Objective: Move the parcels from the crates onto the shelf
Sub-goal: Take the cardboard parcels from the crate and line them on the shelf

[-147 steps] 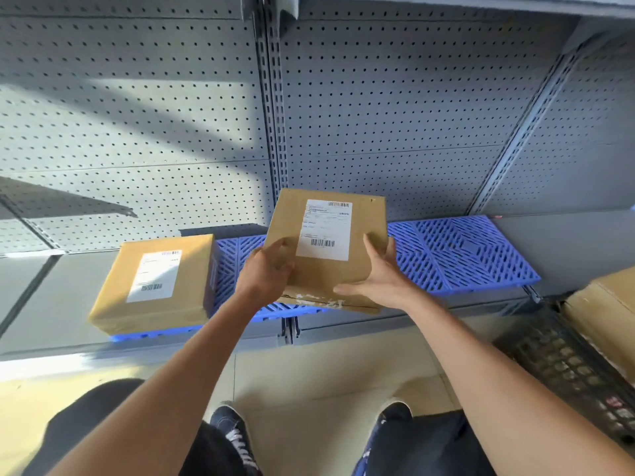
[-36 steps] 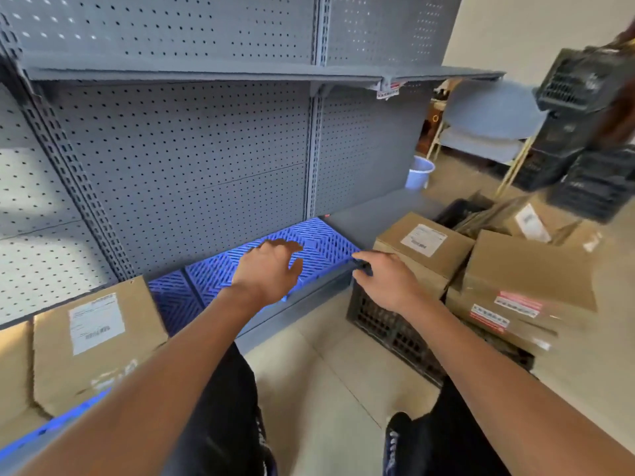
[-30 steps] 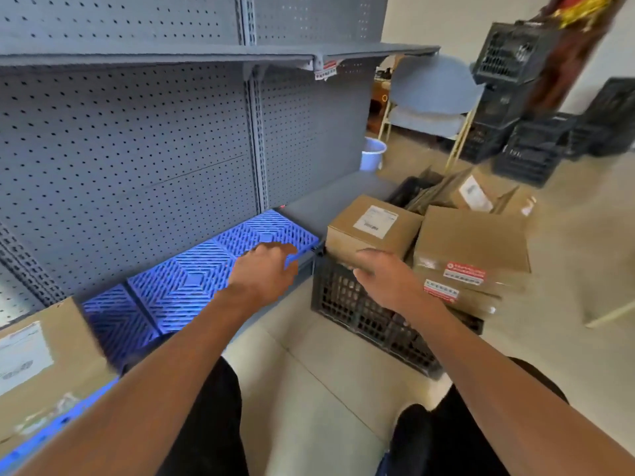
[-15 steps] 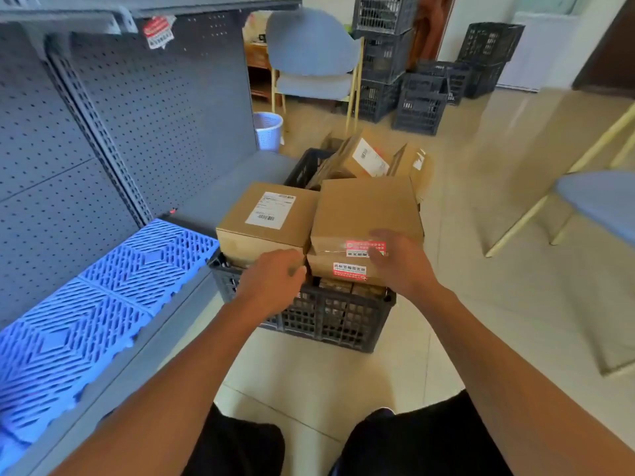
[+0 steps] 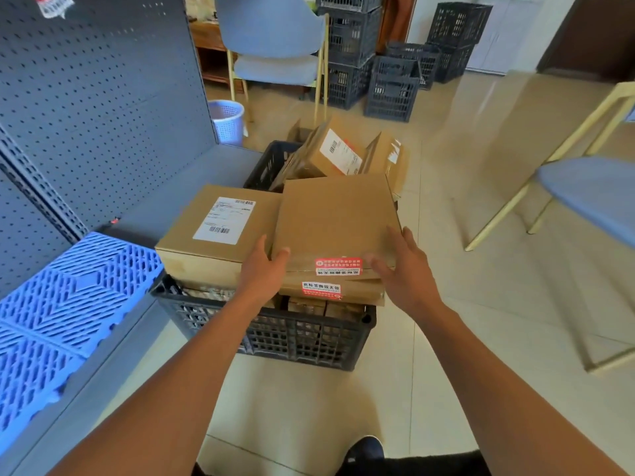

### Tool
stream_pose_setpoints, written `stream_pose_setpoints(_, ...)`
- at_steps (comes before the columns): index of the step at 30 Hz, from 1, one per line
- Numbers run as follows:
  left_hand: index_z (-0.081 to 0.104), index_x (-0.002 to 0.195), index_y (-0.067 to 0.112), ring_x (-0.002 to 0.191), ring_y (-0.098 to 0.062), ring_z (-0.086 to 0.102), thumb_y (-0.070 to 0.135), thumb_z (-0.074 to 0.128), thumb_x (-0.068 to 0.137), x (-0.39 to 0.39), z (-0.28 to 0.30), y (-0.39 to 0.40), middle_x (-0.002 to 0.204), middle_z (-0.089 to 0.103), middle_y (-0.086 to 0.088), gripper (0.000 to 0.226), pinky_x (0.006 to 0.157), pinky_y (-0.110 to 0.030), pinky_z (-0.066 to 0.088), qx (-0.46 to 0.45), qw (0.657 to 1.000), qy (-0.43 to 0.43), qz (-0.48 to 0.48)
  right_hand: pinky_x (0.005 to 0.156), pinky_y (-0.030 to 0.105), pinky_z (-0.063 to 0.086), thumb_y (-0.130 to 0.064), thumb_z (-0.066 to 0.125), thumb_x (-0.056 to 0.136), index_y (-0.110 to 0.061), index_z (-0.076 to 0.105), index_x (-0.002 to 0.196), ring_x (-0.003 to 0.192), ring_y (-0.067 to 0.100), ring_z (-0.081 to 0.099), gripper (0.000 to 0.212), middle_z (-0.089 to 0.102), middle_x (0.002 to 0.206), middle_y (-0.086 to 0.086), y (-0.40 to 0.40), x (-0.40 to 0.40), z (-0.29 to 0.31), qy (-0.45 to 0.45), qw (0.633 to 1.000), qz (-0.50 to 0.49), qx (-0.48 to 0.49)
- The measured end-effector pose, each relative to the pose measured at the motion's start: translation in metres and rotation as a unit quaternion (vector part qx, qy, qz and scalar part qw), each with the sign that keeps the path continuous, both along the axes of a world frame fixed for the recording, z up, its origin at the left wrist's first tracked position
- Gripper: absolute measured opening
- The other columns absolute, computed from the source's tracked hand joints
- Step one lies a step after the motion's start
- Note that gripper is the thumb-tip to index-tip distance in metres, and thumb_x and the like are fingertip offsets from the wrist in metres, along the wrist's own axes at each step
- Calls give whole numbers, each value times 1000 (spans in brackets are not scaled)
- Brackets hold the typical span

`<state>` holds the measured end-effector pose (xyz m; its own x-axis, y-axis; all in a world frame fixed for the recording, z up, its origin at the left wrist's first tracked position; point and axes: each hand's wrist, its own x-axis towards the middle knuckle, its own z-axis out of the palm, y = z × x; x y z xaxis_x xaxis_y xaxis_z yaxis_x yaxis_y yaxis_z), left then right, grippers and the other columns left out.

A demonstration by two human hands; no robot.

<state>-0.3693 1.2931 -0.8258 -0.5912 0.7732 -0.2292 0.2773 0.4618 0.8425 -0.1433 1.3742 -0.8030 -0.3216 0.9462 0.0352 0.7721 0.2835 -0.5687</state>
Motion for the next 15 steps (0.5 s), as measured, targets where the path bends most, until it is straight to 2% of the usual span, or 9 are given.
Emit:
stream_pose_setpoints(4,35,154,21,118,-22,57,47,47,104,-3,-8,11,138,56,-1,58,99,-44,48,0,998,-45,37,104,48,49,-55,54,99,-25,31,156,132,28,50,69,48,148,3,1,-1,-2,71,997,-30,-24)
stream_pose_setpoints(6,46,146,18,107,-19,58,41,46,106,-1,-7,15,119,60,4,47,90,-39,47,15,997,-65,48,106,46,49,-52,54,100,-21,33,156,132,25,50,68,49,149,1,1,-1,-5,83,995,-34,-34)
stream_pose_setpoints(8,51,139,19,101,-18,61,38,46,106,1,-5,15,106,61,8,39,88,-40,51,28,994,-89,50,107,44,47,-50,55,100,-21,34,156,133,23,50,66,49,151,-1,0,-2,-5,96,994,-41,-42)
stream_pose_setpoints(12,52,133,20,103,-21,62,37,50,105,3,2,11,111,62,2,33,94,-45,54,36,992,-100,64,105,43,48,-50,56,100,-21,40,154,129,24,55,63,53,148,-1,-1,1,-4,114,991,-57,-36)
stream_pose_setpoints(15,50,120,24,101,-21,63,38,51,104,4,5,7,113,62,1,21,90,-44,56,43,993,-90,64,104,45,49,-46,58,100,-18,50,148,123,25,60,56,59,143,2,-1,7,3,146,985,-90,-13)
